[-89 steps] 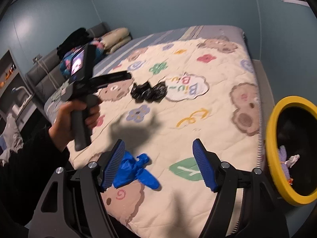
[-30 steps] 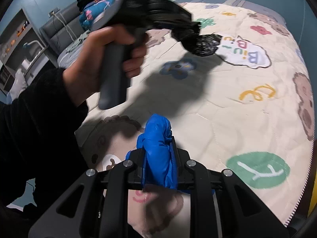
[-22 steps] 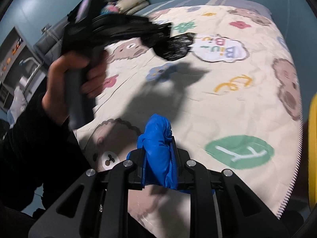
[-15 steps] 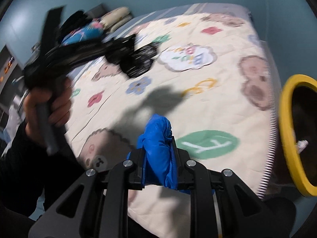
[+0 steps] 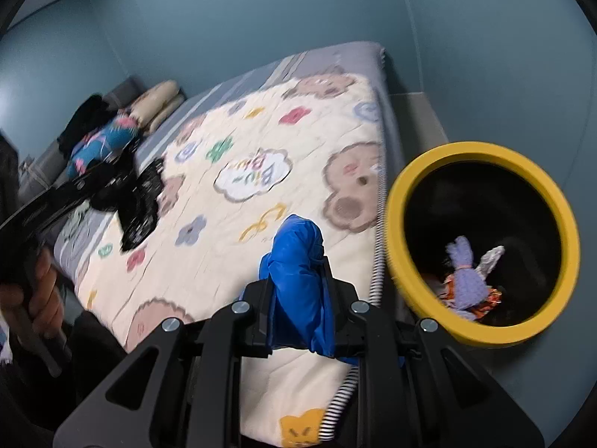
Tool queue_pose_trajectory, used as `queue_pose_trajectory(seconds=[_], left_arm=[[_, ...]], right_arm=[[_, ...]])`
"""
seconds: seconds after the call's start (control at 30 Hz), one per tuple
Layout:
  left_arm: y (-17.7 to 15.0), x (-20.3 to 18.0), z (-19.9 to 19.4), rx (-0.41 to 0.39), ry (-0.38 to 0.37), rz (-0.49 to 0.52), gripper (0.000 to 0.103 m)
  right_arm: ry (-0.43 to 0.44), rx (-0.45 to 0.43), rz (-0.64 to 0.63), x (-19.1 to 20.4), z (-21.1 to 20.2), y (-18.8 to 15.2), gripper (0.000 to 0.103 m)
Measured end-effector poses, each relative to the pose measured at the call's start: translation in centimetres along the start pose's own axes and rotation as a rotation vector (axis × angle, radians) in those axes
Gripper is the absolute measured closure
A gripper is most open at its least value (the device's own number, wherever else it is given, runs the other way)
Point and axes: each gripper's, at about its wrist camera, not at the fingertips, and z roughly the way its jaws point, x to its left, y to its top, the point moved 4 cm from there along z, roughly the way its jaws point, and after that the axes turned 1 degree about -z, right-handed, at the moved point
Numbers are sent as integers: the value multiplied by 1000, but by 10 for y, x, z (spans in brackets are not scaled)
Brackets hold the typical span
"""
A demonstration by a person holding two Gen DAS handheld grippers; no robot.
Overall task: Collect trash
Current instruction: 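Carry the black bags and blue glove over the bin with both tools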
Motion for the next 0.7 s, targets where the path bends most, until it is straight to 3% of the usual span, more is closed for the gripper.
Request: queue_pose_trajectory(seconds=[0.3, 0.7], left_arm=[[11, -62, -9, -42, -74, 93, 77], [17, -120, 15, -21, -134, 190, 77]], right_arm=[[-53, -103, 62, -43, -25, 24, 84], [-116, -208, 123, -93, -57, 47, 84]])
